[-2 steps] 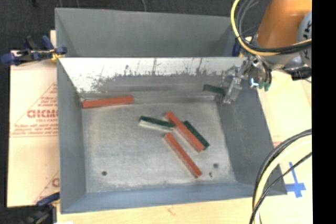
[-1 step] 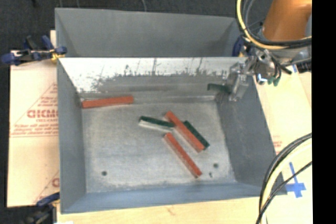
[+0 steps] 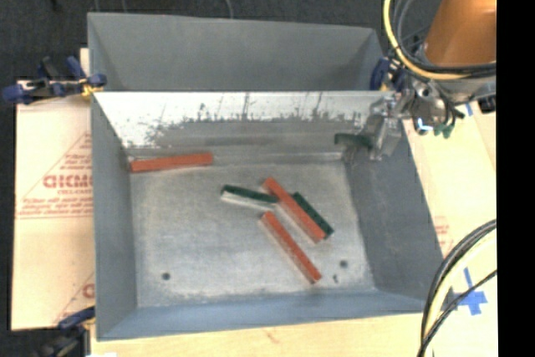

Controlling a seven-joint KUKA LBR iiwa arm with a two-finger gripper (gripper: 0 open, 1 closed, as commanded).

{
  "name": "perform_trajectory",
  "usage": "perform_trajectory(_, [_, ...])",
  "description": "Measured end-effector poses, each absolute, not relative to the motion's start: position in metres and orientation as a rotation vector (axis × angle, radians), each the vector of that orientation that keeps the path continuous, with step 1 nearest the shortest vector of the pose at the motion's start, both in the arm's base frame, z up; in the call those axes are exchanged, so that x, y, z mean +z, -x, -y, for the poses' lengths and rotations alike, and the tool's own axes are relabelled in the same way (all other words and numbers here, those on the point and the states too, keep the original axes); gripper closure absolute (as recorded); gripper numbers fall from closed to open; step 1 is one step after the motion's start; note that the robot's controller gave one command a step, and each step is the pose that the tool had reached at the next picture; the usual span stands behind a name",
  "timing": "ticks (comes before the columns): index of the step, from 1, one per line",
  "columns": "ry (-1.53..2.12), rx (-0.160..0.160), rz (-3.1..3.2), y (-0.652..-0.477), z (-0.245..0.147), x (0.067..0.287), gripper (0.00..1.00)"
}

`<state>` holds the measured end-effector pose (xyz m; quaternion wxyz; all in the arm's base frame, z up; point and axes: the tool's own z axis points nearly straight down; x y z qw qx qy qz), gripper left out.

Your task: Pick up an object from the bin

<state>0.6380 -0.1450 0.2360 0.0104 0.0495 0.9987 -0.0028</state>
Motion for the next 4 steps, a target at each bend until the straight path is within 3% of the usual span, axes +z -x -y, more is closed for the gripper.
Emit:
perform_trajectory(1, [-0.083,-0.005,-3.132,-0.626,0.143,0.170,1.00])
perform_trajectory(2, [-0.012,-0.001,-3.144,-0.604,0.135,0.140,1.00])
perform_trajectory(4, [-0.022,-0.002,-3.134,-0.620,0.125,0.227,1.00])
